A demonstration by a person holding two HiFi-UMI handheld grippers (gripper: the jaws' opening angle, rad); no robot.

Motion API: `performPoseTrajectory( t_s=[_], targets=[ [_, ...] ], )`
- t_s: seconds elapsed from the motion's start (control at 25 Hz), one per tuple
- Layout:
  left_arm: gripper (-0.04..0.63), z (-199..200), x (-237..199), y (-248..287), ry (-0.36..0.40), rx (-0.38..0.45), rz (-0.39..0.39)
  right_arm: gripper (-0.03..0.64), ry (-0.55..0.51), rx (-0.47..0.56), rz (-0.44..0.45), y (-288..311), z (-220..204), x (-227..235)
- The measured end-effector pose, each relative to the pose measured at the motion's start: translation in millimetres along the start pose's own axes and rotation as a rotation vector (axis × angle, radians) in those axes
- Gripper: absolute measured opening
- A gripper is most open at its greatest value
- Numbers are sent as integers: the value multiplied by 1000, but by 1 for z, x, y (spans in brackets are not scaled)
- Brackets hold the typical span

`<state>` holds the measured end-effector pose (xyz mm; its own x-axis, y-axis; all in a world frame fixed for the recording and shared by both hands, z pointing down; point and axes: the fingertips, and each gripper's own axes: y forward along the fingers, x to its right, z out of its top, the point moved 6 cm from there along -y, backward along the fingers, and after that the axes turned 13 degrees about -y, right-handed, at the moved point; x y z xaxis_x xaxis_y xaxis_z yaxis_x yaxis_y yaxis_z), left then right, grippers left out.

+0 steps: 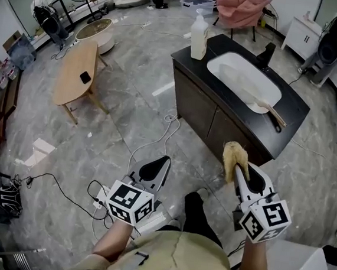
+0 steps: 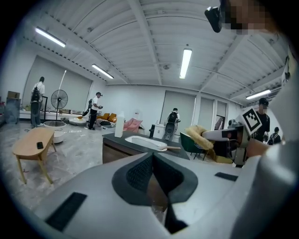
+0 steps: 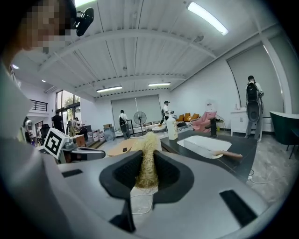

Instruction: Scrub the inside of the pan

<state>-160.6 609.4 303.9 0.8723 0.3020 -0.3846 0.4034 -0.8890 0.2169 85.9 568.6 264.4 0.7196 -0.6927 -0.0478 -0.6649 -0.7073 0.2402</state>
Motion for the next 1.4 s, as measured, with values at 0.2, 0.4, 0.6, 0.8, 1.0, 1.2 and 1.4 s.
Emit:
performPoseTrajectory(
  t_s=[0.2, 0.4, 0.6, 0.8, 1.0, 1.2, 1.4],
  targets=[
    [14, 17, -11, 67, -29, 24, 34, 77, -17, 12, 49, 42, 5, 54],
    [14, 36, -3, 125, -18, 7, 29, 77, -12, -9, 62, 68, 3, 104],
    [14, 46, 3, 181, 21, -4, 1, 77, -17, -30, 76, 93, -3, 143],
    [14, 52, 6, 223, 46, -22, -14, 77, -10, -42, 86, 110, -5, 169],
    [14, 55, 5, 257, 45, -67, -39, 77, 14, -70, 61, 120, -11, 191],
    [14, 61, -6, 292, 77, -119, -53, 77, 44, -108, 44, 137, -17, 207],
    [15, 67, -35, 347, 42, -159, -118, 77, 49, -143, 5, 166, -22, 225]
  ],
)
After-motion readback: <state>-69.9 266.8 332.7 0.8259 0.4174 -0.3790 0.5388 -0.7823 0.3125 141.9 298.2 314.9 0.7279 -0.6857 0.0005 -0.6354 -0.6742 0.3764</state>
